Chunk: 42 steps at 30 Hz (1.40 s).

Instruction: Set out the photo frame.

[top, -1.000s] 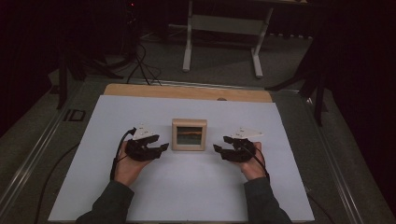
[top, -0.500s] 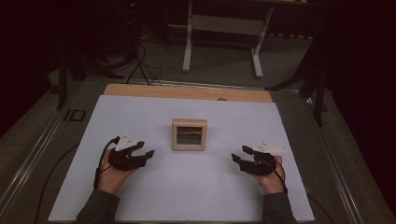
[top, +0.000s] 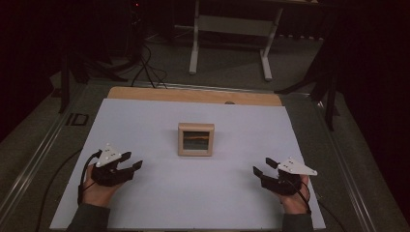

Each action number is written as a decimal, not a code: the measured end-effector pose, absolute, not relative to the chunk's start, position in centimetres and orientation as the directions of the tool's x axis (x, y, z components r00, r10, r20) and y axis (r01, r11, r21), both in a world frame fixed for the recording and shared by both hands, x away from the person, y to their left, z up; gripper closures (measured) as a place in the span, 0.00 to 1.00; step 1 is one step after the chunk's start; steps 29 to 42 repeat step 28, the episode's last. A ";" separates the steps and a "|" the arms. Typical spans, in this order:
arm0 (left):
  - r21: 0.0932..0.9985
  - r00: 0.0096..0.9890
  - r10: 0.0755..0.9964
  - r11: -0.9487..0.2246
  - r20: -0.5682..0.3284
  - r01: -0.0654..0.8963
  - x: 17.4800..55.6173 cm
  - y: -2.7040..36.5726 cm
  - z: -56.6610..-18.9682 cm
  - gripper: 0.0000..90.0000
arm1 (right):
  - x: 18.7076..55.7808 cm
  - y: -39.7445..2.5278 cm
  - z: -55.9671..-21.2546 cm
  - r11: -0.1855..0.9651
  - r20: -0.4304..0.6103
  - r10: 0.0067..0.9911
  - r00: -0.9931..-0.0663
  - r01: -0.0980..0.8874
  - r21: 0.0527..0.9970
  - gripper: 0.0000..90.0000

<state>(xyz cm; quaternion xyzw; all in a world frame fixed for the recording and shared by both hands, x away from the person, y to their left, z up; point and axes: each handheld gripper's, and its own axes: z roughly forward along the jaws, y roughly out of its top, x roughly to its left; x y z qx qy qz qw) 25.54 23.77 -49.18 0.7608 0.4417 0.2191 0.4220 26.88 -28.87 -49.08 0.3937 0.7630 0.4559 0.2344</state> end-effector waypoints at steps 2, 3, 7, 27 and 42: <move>0.838 0.510 0.859 -0.247 -0.044 0.487 25.4 24.0 -49.2 0.50 | 26.5 -29.3 -49.0 0.265 0.001 0.819 -0.573 0.380 0.886 0.41; 0.840 0.503 0.863 -0.241 -0.045 0.487 25.1 24.4 -49.2 0.50 | 26.3 -29.6 -49.0 0.260 0.002 0.824 -0.567 0.382 0.887 0.41; 0.842 0.492 0.870 -0.232 -0.045 0.487 24.7 24.9 -49.3 0.50 | 25.7 -30.3 -49.1 0.254 -0.004 0.836 -0.549 0.380 0.889 0.40; 0.848 0.448 0.894 -0.220 -0.023 0.482 23.6 27.7 -49.4 0.48 | 24.6 -34.4 -49.9 0.190 -0.011 0.898 -0.439 0.366 0.911 0.39; 0.849 0.446 0.895 -0.219 -0.022 0.480 23.6 27.8 -49.4 0.48 | 24.6 -34.5 -50.0 0.190 -0.012 0.901 -0.434 0.368 0.910 0.39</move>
